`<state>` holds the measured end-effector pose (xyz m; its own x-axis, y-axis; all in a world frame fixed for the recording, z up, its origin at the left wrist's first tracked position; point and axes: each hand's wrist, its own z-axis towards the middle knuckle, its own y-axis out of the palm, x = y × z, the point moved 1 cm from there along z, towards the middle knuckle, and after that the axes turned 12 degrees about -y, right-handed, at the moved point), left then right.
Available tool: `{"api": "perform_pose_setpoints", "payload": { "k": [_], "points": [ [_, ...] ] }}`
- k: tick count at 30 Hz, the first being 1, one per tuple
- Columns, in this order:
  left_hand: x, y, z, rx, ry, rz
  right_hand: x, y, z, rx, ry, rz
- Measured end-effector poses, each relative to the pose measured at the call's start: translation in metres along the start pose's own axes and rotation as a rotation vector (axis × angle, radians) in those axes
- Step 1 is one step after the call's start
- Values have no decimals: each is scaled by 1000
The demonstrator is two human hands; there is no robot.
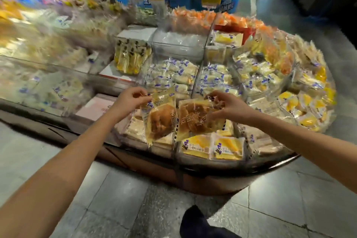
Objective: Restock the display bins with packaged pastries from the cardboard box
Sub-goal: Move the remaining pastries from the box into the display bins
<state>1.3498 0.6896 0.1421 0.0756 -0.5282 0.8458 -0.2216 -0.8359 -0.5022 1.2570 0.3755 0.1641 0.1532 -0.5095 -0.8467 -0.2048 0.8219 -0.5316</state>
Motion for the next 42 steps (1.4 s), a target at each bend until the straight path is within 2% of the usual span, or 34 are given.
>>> {"api": "perform_pose_setpoints", "payload": {
  "k": [9,16,24,29,36,39,42],
  "points": [
    [2,-62,100,157,7,-92,-1,-19,146,-9,-116,-26],
    [2,-100,168,208,20,-149,2,-12,227,18,-136,-45],
    [15,-142,271,41,92,-57,0,0,300,148,-80,-74],
    [41,-157,336,-39,190,-37,-7,-14,334,278,-6,8],
    [92,-152,419,-31,288,-124,-7,-62,382,461,12,-68],
    [116,-140,452,-37,293,-178,-7,-90,407,486,11,-170],
    [123,-116,483,-51,299,-122,7,-109,434,469,37,-227]
  ]
}}
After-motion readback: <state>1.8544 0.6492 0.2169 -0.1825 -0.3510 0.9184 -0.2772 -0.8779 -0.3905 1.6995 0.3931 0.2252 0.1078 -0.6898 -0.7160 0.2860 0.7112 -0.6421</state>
